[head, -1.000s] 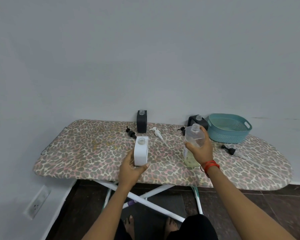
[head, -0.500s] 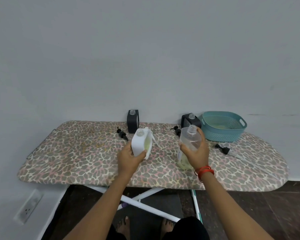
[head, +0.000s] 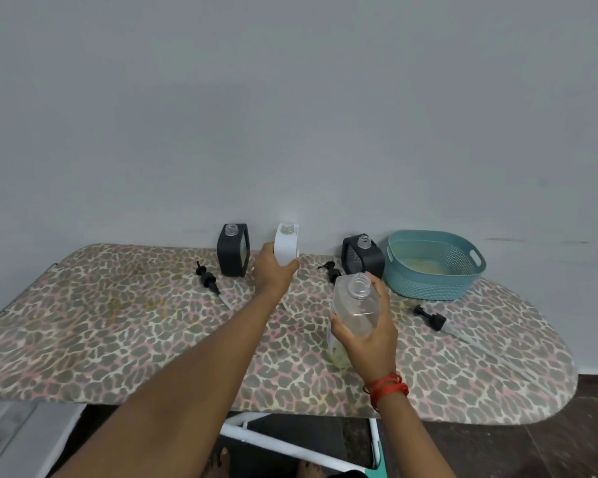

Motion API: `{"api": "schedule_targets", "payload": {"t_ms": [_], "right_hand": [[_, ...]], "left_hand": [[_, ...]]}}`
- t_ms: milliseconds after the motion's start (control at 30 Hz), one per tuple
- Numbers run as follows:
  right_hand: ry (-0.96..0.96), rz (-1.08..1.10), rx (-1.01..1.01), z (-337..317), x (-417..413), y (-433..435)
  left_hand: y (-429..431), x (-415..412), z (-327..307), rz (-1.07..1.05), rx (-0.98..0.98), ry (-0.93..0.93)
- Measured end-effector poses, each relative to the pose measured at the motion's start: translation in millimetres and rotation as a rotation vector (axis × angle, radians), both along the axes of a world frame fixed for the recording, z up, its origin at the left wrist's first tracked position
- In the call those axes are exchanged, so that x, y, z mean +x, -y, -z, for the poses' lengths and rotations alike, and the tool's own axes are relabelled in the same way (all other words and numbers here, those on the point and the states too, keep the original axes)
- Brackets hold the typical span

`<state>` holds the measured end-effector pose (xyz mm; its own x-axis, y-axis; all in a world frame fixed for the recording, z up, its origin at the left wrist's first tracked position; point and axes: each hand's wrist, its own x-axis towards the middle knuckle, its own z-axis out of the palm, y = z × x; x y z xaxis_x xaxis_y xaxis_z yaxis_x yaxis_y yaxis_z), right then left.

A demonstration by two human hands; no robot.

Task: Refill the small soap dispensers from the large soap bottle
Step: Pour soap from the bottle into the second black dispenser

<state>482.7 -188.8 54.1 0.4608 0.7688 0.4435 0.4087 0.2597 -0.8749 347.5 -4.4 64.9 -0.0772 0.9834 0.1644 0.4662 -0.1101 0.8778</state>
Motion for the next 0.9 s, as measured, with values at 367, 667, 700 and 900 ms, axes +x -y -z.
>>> {"api": "schedule_targets", "payload": {"t_ms": [367, 667, 700, 900], "right_hand": [[0.004, -0.028, 0.023, -2, -3, -3], [0.062, -0.070, -0.056, -18, -8, -2], [0.059, -0.070, -0.050, -19, -6, -2], [-0.016, 0.128, 0.018, -22, 26, 17]], "left_hand": [[-1, 7, 11, -0.024, -0.024, -0.043], [52, 1, -3, -0.004, 0.195, -0.042], [60, 1, -1, 0.031, 0.241, -0.067], [72, 11, 1, 0.314, 0.199, -0.119]]}}
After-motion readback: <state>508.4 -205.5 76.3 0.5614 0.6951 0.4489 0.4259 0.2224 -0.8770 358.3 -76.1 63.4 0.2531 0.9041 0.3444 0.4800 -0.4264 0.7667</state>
